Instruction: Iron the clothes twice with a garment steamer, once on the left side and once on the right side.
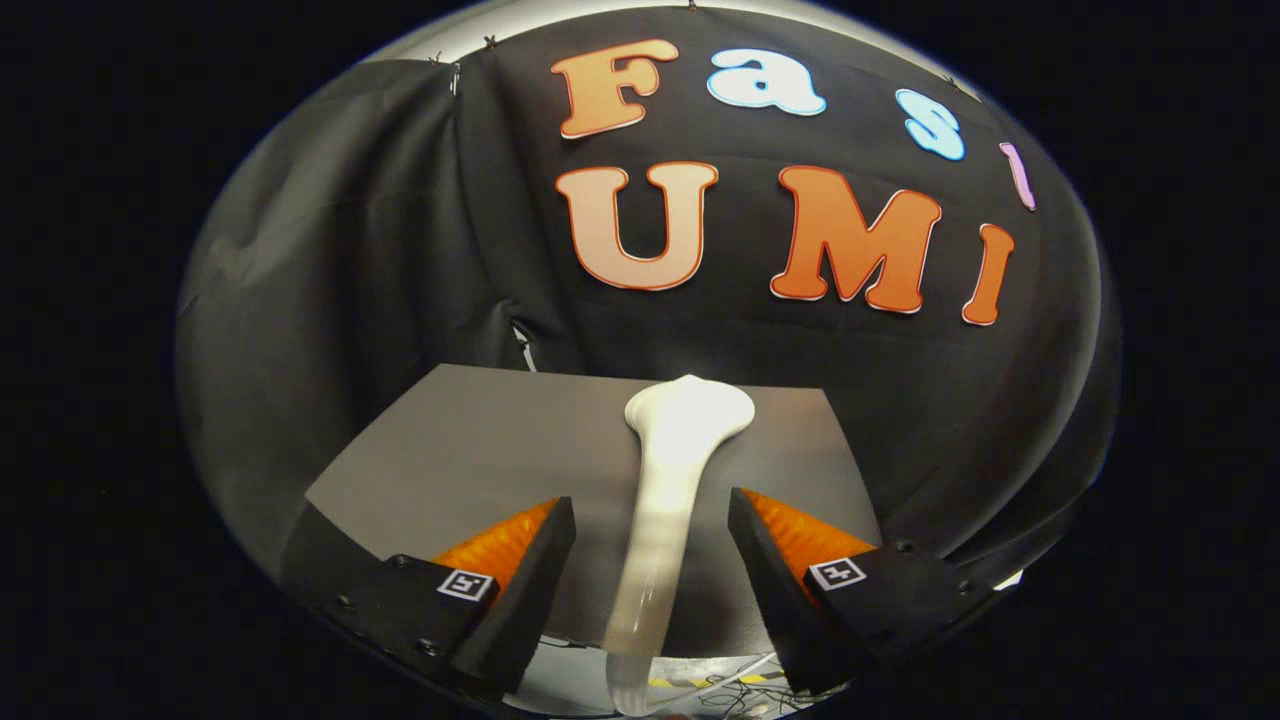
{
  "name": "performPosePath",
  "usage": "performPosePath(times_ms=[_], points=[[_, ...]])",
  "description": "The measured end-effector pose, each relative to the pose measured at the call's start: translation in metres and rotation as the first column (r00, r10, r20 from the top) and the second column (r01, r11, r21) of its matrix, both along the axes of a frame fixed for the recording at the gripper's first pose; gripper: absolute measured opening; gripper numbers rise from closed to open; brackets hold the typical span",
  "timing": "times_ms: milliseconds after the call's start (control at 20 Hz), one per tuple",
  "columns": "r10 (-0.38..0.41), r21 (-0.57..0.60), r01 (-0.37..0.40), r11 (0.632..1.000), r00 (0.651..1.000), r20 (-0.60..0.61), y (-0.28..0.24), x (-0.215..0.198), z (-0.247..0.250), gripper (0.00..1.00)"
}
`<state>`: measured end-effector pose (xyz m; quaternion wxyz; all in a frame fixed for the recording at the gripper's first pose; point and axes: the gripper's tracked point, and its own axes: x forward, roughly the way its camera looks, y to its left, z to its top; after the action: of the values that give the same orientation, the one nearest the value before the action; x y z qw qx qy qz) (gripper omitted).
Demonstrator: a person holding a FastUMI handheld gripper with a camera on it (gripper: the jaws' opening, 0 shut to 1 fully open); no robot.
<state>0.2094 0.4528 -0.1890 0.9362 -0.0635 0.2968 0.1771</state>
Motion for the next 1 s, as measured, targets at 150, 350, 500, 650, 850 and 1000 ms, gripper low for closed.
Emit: performPosePath(times_ms=[150, 350, 500, 650, 850, 1000], points=[[-0.025, -0.033, 0.023, 0.999, 0.998, -0.053, 0.001, 0.013, -0.019, 0.99], [-0.043, -0.068, 0.037, 0.997, 0.994, -0.096, 0.001, 0.021, -0.037, 0.98], [-0.046, -0.08, 0.035, 0.996, 0.99, -0.137, 0.003, 0.021, -0.05, 0.9], [-0.052, -0.086, 0.038, 0.996, 0.985, -0.167, 0.003, 0.023, -0.056, 0.87], [-0.054, -0.081, 0.039, 0.996, 0.981, -0.187, 0.004, 0.024, -0.057, 0.74], [-0.086, -0.077, 0.072, 0.994, 0.976, -0.198, 0.0, 0.028, -0.059, 0.61]])
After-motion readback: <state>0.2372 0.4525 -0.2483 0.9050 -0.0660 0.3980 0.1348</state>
